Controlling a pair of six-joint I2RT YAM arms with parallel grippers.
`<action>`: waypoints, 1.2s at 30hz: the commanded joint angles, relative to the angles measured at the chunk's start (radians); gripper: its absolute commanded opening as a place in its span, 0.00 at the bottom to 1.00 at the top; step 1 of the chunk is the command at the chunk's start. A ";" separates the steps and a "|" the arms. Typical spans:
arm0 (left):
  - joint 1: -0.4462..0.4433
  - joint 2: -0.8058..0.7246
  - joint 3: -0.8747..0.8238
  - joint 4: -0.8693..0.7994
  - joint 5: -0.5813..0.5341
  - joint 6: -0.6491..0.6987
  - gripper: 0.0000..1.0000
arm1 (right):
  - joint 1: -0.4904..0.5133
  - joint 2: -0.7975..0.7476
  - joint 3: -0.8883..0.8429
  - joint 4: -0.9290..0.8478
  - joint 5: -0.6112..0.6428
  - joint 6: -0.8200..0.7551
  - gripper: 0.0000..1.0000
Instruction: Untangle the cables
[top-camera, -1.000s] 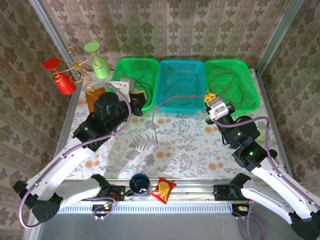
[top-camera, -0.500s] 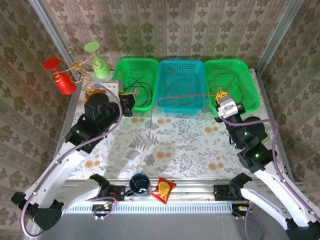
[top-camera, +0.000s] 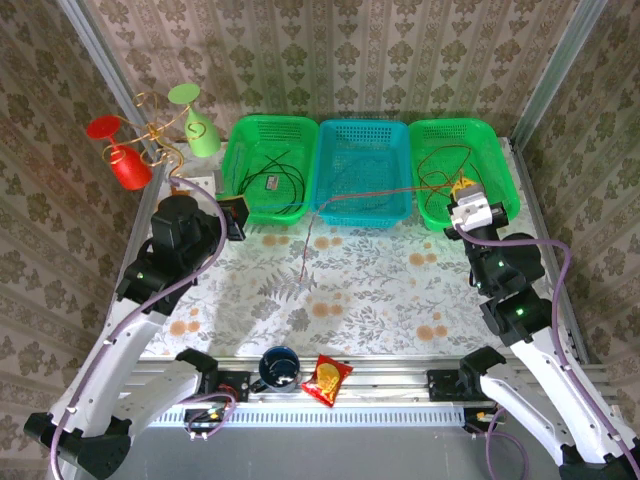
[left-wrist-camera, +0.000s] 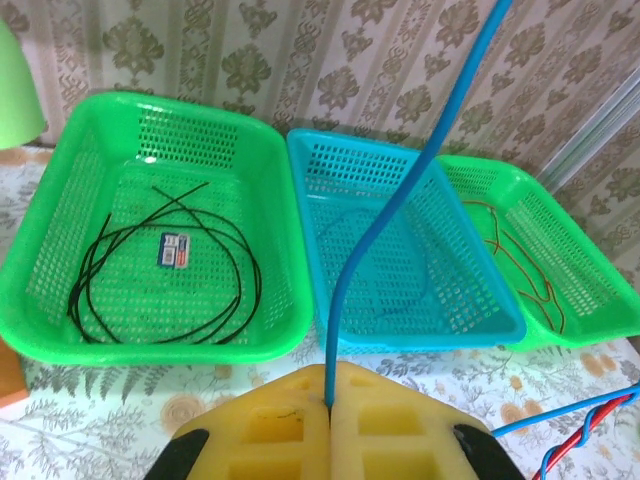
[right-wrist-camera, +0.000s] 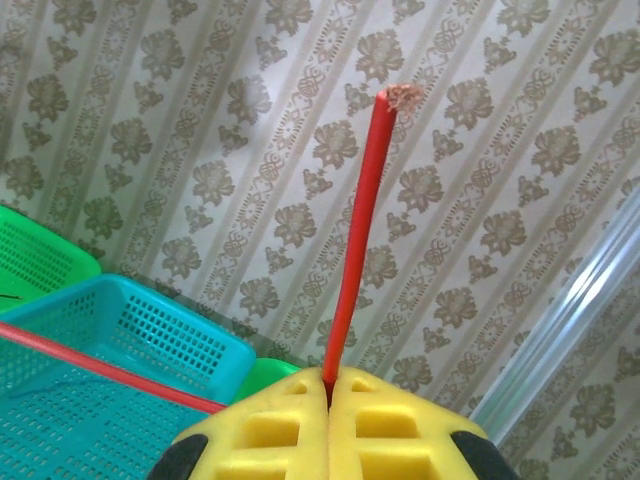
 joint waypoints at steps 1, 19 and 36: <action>0.053 -0.032 -0.021 -0.060 0.003 0.009 0.00 | -0.028 -0.001 -0.014 0.089 0.133 0.038 0.00; 0.207 -0.109 -0.161 -0.148 0.079 0.026 0.00 | -0.148 0.036 0.029 0.132 0.222 0.122 0.00; 0.310 -0.131 -0.261 -0.166 0.072 0.010 0.00 | -0.262 0.065 0.061 0.146 0.288 0.194 0.00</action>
